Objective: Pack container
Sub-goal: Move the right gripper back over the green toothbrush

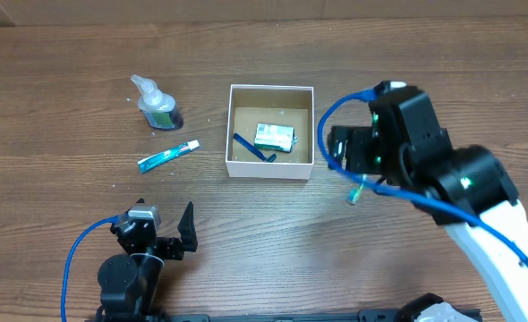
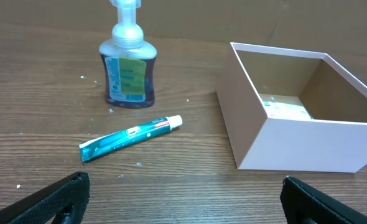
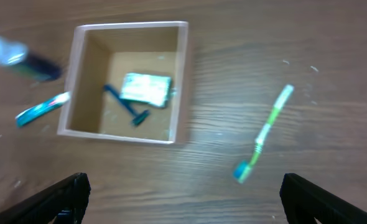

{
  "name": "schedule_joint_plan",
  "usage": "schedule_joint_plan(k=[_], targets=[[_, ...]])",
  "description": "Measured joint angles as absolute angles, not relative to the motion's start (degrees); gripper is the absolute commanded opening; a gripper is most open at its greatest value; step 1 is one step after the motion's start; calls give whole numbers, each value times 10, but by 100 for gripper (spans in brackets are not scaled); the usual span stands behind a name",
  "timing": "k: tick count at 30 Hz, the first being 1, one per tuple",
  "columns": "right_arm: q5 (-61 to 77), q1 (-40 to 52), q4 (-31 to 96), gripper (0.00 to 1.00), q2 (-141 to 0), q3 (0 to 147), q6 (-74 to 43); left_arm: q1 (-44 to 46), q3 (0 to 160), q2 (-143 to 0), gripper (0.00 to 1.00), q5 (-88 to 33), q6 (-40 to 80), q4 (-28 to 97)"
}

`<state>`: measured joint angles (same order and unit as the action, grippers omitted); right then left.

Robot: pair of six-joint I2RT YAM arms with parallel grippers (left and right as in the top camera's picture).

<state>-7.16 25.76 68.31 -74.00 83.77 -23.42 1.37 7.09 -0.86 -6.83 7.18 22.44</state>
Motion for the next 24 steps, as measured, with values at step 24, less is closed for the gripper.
schedule_joint_plan(k=[24], targets=[[-94,75,639,87,-992,838,-367,14,71,-9,100,-68,72,224]])
